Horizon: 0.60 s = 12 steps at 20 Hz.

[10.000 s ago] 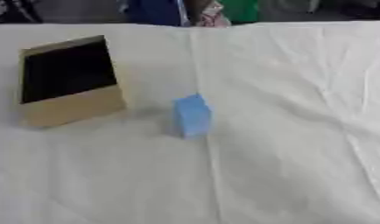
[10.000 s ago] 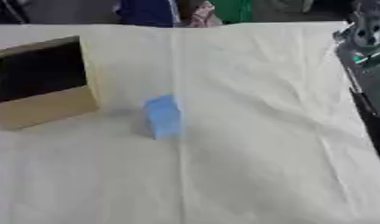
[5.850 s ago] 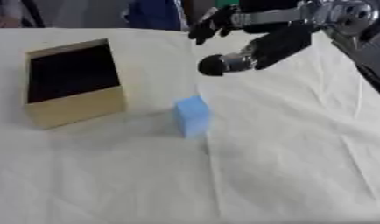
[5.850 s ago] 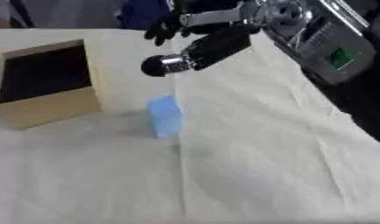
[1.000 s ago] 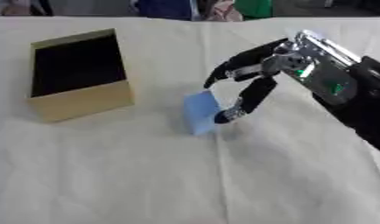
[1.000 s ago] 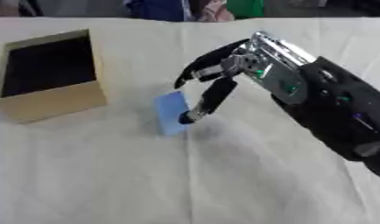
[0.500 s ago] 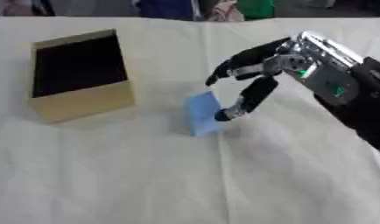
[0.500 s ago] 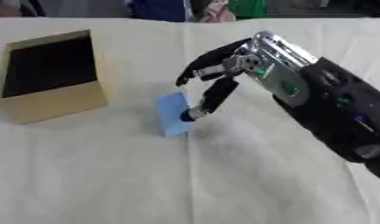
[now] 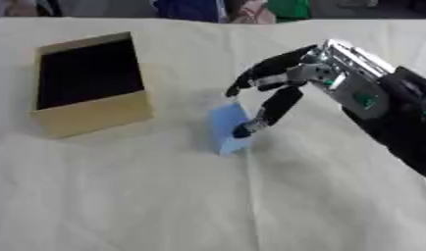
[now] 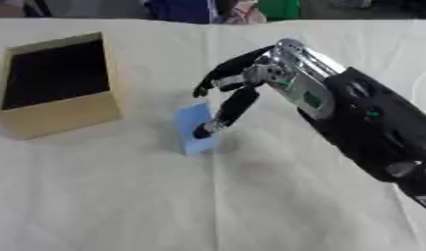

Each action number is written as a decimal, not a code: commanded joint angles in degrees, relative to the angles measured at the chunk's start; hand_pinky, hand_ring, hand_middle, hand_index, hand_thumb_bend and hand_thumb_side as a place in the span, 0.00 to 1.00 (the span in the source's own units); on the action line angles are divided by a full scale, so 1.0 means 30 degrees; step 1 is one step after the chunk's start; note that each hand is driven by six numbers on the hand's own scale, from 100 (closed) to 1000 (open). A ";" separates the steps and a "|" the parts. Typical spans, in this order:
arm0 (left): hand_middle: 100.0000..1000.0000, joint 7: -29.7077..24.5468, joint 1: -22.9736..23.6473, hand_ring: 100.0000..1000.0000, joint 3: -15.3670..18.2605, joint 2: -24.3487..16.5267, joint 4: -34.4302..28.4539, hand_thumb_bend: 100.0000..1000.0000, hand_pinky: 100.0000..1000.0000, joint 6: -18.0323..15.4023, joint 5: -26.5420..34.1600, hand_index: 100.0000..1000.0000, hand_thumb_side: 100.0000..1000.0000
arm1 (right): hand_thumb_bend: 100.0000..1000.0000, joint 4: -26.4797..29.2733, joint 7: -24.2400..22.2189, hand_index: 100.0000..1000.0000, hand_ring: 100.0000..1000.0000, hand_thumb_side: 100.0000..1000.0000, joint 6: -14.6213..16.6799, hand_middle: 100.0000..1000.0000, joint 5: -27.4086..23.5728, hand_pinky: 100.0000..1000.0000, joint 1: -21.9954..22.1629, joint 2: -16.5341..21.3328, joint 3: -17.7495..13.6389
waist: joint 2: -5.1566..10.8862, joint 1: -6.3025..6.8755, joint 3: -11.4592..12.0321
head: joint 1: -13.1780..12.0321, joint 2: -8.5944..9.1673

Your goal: Pick up objects on the table and place them in the box.

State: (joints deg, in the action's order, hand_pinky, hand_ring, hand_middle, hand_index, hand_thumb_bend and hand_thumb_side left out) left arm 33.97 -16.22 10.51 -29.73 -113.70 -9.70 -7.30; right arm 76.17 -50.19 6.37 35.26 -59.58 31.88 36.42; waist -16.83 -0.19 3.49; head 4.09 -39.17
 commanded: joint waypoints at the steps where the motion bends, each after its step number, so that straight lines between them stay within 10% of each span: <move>1: 0.63 -0.0058 -0.0292 0.88 0.0243 -0.0366 -0.0298 0.01 0.69 -0.0059 0.0080 0.77 1.00 | 0.51 -0.0407 -0.0147 1.00 0.99 0.90 0.0293 0.92 0.0266 1.00 -0.0550 0.0041 -0.0075 | 0.0256 0.0074 0.0029 | 0.0066 0.0174; 12: 0.63 0.0018 -0.0388 0.88 0.0245 -0.0340 -0.0298 0.01 0.69 -0.0070 0.0165 0.77 1.00 | 0.53 -0.1441 -0.0588 1.00 0.99 0.92 0.1312 0.92 0.0596 1.00 -0.0946 -0.0303 0.0242 | 0.0100 -0.0002 0.0079 | 0.1233 -0.0067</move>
State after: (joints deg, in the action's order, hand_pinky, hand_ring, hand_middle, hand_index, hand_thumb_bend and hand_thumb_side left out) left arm 34.00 -16.66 10.52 -29.73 -113.70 -9.73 -6.85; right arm 71.96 -51.90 9.84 36.67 -61.10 30.61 37.42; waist -17.43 -0.36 3.59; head 7.33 -39.32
